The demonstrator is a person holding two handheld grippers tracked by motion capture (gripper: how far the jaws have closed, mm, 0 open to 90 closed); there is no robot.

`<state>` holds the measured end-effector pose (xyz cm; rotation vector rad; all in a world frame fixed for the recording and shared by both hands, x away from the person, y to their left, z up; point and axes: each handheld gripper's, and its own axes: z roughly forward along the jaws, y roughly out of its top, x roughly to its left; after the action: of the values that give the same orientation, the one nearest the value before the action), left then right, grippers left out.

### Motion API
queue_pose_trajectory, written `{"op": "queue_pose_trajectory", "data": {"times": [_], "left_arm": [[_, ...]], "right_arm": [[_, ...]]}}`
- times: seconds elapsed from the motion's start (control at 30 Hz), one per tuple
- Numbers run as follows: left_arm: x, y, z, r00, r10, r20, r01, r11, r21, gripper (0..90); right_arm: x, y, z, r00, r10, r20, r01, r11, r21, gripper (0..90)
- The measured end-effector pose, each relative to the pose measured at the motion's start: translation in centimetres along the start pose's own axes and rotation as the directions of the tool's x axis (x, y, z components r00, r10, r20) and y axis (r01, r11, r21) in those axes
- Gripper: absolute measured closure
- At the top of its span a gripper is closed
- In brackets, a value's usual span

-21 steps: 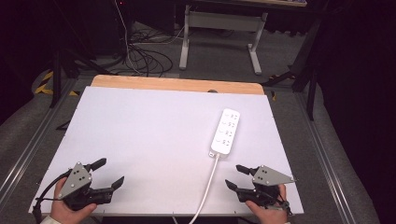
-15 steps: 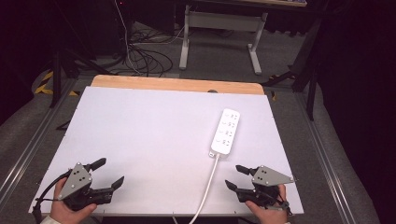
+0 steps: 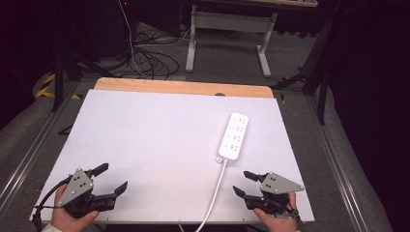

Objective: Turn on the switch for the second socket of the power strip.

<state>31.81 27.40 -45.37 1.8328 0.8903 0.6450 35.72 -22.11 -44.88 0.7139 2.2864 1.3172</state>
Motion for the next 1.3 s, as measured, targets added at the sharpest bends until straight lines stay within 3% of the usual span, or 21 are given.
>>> {"op": "queue_pose_trajectory", "data": {"times": [0.4,0.57,0.77,1.3], "left_arm": [[0.0,0.0,0.0,0.9997,0.021,-0.009,-0.021,0.9998,-0.003,16.9],[0.0,0.1,-0.1,0.9999,-0.01,0.008,0.01,0.9999,-0.002,16.9],[0.0,0.1,-0.1,0.9998,-0.018,0.008,0.018,0.9998,0.002,16.9],[0.1,0.1,-0.1,1.0,-0.004,-0.001,0.004,1.0,0.006,16.9]], "right_arm": [[0.1,0.1,0.0,1.0,-0.002,0.002,0.002,1.0,-0.003,40.6],[0.1,0.4,0.0,1.0,0.004,0.003,-0.004,1.0,0.004,41.3],[0.0,1.2,0.0,0.9999,0.013,-0.009,-0.013,0.9997,0.019,43.9],[-1.1,3.6,0.2,0.9996,0.018,0.021,-0.019,0.999,0.04,47.1]]}}
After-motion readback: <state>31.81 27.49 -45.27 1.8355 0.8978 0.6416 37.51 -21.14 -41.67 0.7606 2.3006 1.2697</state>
